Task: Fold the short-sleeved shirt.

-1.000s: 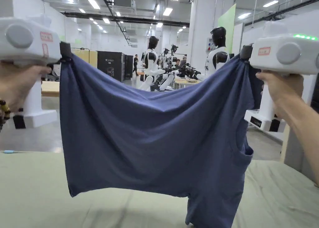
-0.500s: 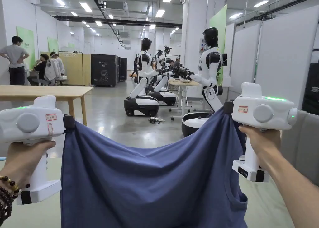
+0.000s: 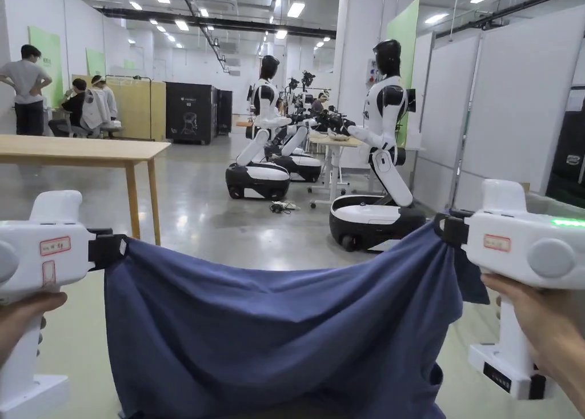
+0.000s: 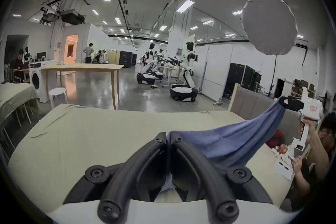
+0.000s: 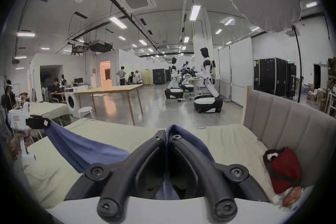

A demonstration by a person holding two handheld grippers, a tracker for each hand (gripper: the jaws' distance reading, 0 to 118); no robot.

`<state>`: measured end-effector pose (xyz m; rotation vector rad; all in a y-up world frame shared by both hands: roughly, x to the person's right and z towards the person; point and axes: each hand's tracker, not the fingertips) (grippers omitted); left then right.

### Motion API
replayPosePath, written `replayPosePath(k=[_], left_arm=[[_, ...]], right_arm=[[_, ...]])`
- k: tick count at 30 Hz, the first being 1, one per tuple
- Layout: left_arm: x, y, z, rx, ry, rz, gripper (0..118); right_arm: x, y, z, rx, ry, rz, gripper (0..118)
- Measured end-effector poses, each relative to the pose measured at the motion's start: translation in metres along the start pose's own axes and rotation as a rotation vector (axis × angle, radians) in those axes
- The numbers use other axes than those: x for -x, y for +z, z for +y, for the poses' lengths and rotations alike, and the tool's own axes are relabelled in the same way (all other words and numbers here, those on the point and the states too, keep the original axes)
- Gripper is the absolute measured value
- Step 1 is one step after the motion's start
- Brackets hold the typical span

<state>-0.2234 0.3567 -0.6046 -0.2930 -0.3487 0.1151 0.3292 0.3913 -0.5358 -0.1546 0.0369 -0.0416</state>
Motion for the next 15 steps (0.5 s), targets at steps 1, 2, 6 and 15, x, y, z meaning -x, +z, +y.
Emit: replayPosePath(k=[1,2,6,15], left_arm=[[-0.001,0.013,-0.012,0.006,-0.002,-0.014,2],[-0.003,0.028,-0.025,0.016,-0.005,-0.023,2],[-0.009,0.075,-0.071,0.046,0.000,-0.042,2],[0.009,0.173,-0.171,0.102,0.085,-0.042,2]], right_arm=[[0.000,0.015,-0.011,0.004,-0.009,0.010,3],[0.001,0.030,-0.021,0.007,-0.021,0.020,3],[0.006,0.089,-0.062,0.002,-0.059,0.046,3],[0.019,0.211,-0.157,0.192,-0.085,0.106,3]])
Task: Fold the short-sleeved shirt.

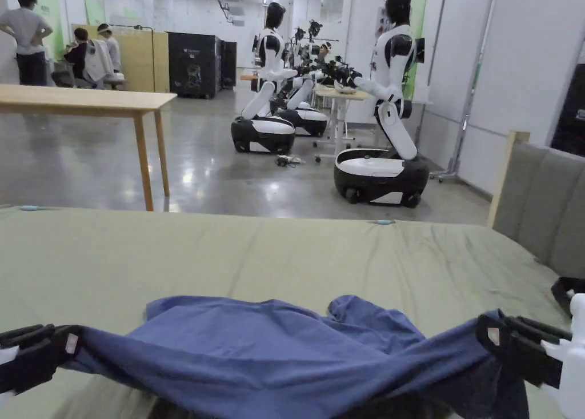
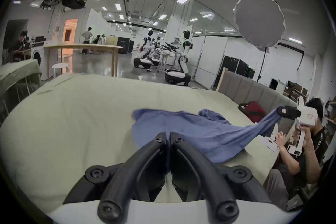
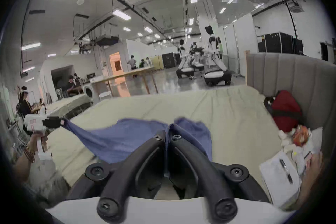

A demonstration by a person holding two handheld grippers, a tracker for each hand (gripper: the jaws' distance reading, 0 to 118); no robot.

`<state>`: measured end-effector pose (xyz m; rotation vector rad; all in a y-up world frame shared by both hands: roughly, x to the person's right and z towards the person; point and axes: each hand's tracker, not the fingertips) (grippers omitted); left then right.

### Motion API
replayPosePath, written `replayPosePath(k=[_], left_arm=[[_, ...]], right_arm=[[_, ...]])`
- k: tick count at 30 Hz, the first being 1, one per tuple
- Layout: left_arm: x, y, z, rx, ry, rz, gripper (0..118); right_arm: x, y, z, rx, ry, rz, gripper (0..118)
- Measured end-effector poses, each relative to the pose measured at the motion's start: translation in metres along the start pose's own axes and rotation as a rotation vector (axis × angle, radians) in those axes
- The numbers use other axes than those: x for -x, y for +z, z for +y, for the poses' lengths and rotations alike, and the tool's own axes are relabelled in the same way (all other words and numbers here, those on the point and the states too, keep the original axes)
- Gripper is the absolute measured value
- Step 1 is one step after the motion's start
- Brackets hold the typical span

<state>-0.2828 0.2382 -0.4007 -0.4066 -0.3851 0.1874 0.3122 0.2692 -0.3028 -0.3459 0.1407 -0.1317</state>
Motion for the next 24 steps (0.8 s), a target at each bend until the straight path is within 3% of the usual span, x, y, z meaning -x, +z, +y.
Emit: replayPosePath(k=[14,24], left_arm=[[0.052,0.022,-0.095,0.217,0.170,0.067,2],[0.061,0.017,-0.124,0.339,0.183,0.084,2]], right_arm=[[-0.029,0.006,-0.111,0.468,0.064,-0.142,3],[-0.016,0.004,-0.142,0.652,0.096,-0.106,3]])
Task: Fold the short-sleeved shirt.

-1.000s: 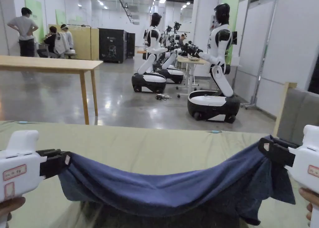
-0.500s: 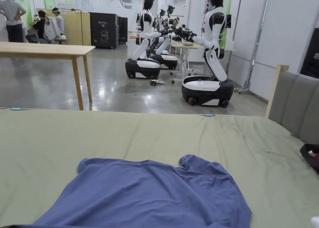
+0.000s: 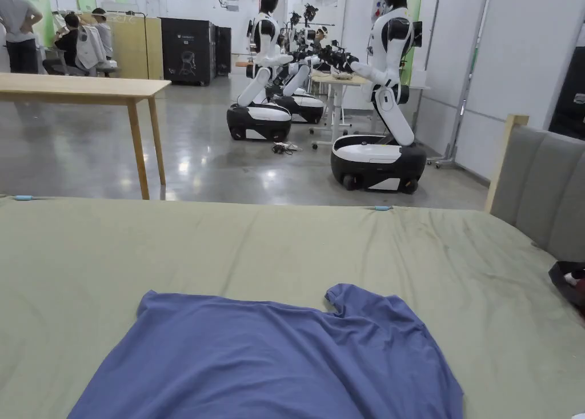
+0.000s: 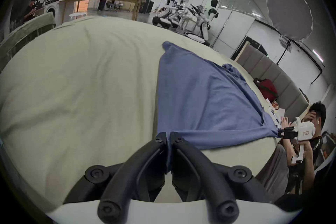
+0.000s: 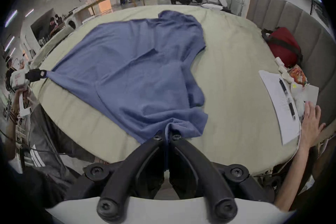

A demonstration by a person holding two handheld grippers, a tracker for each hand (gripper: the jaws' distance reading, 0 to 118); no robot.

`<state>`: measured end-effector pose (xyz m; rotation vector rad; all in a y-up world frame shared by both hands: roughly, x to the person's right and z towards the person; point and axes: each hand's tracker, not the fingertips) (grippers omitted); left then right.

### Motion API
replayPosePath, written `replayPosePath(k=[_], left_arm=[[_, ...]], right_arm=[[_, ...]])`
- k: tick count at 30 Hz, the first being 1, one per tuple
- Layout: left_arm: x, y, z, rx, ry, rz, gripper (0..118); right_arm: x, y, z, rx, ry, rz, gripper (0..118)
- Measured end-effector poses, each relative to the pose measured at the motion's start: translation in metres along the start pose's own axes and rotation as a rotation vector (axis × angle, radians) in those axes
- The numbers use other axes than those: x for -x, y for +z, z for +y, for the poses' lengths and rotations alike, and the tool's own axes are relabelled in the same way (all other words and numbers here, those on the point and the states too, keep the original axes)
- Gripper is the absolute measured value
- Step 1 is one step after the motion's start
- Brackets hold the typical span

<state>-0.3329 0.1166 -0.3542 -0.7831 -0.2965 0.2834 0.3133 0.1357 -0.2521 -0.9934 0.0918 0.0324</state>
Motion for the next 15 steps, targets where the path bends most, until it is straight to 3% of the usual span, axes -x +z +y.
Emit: replayPosePath(k=[7,8,9,10,11,12,13,15], left_arm=[[0.002,0.000,-0.008,0.008,0.017,-0.008,2],[0.000,0.004,-0.008,-0.011,0.011,-0.018,4],[-0.002,0.008,-0.008,-0.031,0.006,-0.015,19],[-0.003,0.013,-0.007,-0.041,0.001,0.005,53],[-0.004,0.017,-0.006,-0.045,0.001,0.022,99],[-0.005,0.023,-0.008,-0.045,0.001,0.026,118],[-0.009,0.036,-0.006,-0.186,0.018,-0.019,116],[-0.017,0.055,-0.009,-0.184,0.010,-0.013,117]], right_arm=[[-0.004,-0.008,0.000,0.024,-0.018,-0.005,4],[-0.004,-0.005,-0.001,-0.002,-0.014,-0.002,13],[-0.004,-0.002,-0.002,-0.023,-0.012,-0.012,50],[-0.003,0.002,-0.004,-0.033,-0.011,-0.020,92],[-0.002,0.007,-0.006,-0.040,-0.014,-0.027,117],[-0.001,0.017,-0.007,-0.082,-0.025,-0.034,117],[-0.001,0.030,-0.009,-0.155,-0.038,-0.014,115],[0.004,0.053,-0.012,-0.245,-0.077,-0.003,114]])
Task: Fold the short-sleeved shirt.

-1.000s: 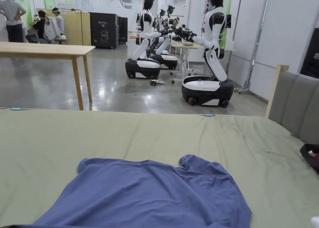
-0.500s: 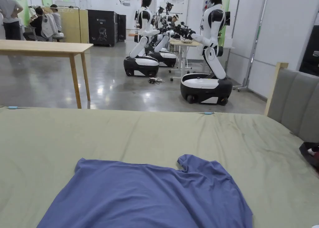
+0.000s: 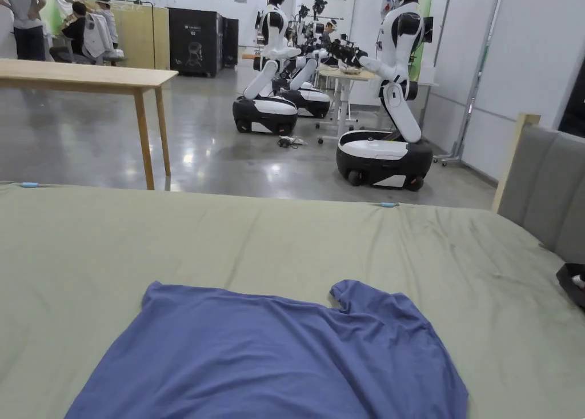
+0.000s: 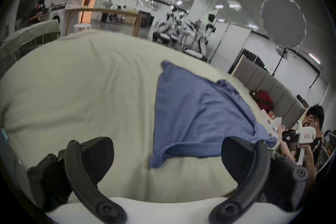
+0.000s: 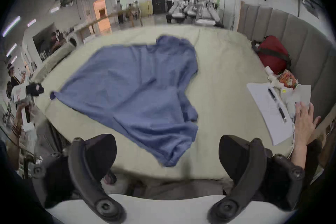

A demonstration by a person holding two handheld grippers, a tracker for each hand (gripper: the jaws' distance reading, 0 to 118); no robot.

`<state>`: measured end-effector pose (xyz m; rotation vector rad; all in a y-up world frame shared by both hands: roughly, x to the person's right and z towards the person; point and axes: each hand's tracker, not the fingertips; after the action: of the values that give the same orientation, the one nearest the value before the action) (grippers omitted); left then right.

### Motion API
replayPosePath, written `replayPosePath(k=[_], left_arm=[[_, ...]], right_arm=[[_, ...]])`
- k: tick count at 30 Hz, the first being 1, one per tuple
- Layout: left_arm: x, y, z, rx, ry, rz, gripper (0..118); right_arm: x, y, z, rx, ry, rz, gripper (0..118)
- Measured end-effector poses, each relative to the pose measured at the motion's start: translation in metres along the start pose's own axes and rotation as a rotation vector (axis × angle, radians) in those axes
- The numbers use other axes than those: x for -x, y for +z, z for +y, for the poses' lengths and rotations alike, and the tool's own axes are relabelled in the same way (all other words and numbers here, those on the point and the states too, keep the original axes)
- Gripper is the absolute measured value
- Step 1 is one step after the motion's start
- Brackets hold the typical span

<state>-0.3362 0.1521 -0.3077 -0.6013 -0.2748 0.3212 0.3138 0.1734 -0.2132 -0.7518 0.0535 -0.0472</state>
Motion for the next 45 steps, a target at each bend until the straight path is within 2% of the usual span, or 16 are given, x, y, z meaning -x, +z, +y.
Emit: replayPosePath(k=[3,4,5,6,7,15,20,21,23,24,32,34,36,40,43,45], left_arm=[[-0.015,0.031,0.009,-0.103,-0.019,0.015,114],[-0.021,0.042,0.009,-0.140,-0.020,0.021,105],[-0.026,0.052,0.008,-0.188,-0.020,0.021,79],[-0.029,0.058,0.007,-0.208,-0.027,0.035,20],[-0.031,0.061,0.005,-0.227,-0.035,0.056,0],[-0.033,0.068,-0.009,-0.195,-0.019,0.084,0],[-0.019,0.041,0.001,-0.100,-0.049,0.134,3],[-0.017,0.031,0.002,-0.058,-0.060,0.153,27],[-0.014,0.008,-0.001,0.051,-0.092,0.220,100],[-0.012,-0.001,-0.004,0.050,-0.110,0.211,114],[-0.008,-0.071,-0.013,0.282,-0.253,0.247,106],[-0.012,-0.079,-0.016,0.300,-0.303,0.260,85],[-0.017,-0.082,-0.020,0.297,-0.336,0.244,47],[-0.020,-0.083,-0.025,0.294,-0.357,0.242,28],[-0.019,-0.074,-0.020,0.257,-0.335,0.247,0],[-0.019,-0.066,-0.019,0.225,-0.299,0.198,0]], right_arm=[[0.011,0.035,0.003,-0.169,-0.041,0.041,111],[0.015,0.041,0.001,-0.203,-0.064,0.070,102],[0.019,0.048,-0.001,-0.227,-0.083,0.097,76],[0.022,0.049,-0.002,-0.233,-0.092,0.102,16],[0.026,0.049,-0.005,-0.237,-0.101,0.074,0],[0.029,0.041,-0.008,-0.219,-0.099,0.113,0],[0.034,0.041,-0.007,-0.214,-0.087,0.111,0],[0.034,0.041,-0.007,-0.213,-0.086,0.113,0],[0.035,0.039,-0.007,-0.209,-0.083,0.116,0],[0.035,0.039,-0.006,-0.208,-0.082,0.116,0],[0.036,0.037,-0.006,-0.186,-0.073,0.110,0],[0.037,0.038,-0.006,-0.178,-0.066,0.109,0],[0.038,0.037,-0.006,-0.170,-0.058,0.112,0],[0.041,0.036,-0.008,-0.156,-0.058,0.115,0],[0.042,0.036,-0.008,-0.147,-0.056,0.114,0],[0.038,0.035,-0.010,-0.143,-0.054,0.107,0]])
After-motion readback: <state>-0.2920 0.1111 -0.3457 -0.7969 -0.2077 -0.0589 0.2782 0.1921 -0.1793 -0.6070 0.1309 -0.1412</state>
